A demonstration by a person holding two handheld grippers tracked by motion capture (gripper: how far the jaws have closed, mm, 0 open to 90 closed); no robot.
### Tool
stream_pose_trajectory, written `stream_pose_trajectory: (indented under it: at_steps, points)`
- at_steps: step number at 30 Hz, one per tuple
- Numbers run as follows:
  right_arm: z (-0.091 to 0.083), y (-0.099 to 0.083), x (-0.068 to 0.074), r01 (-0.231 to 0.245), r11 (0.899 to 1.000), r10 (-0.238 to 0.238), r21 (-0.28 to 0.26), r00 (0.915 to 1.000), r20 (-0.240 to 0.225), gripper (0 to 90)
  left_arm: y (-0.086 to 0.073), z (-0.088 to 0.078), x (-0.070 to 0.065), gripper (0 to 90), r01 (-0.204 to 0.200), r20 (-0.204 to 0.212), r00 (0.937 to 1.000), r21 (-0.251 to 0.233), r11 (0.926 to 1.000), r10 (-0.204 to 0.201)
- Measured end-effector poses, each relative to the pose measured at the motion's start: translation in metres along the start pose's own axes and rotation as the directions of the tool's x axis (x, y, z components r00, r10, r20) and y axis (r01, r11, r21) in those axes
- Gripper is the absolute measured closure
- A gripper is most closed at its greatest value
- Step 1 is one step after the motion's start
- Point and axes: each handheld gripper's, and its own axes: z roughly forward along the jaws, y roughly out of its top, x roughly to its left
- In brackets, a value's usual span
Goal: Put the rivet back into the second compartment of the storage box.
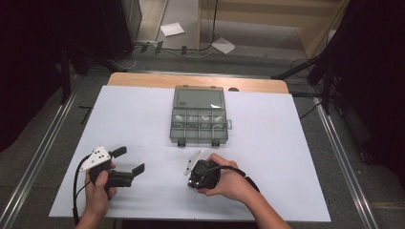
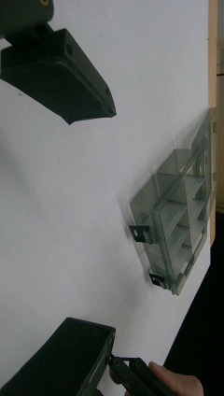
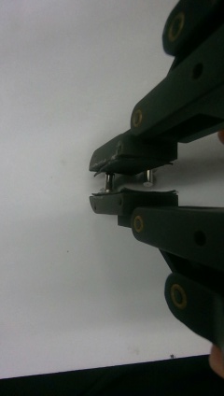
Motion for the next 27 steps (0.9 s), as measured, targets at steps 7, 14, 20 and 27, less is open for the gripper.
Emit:
stream_pose_trajectory:
  at_steps: [7,14,20,27]
  points:
    - [-0.001,0.0,-0.002,-0.015,1.0,0.014,-0.013,0.9998,-0.014,80.1,0.0,0.0,0.0,0.0,0.003,-0.001,1.0,0.001,1.0,-0.003]
    - [-0.003,0.001,-0.004,-0.019,1.0,0.018,-0.024,0.9997,-0.016,80.1,0.0,0.0,0.0,0.0,0.007,-0.002,1.0,-0.001,1.0,-0.007]
    - [-0.008,0.002,-0.006,-0.032,0.999,0.032,-0.035,0.9994,-0.012,80.1,0.0,0.0,0.0,0.0,0.0,0.0,1.0,-0.002,1.0,0.0]
    - [-0.013,0.003,-0.01,-0.038,0.999,0.038,-0.039,0.9992,-0.013,80.2,0.0,0.0,0.0,0.0,0.0,0.0,1.0,-0.003,1.0,0.0]
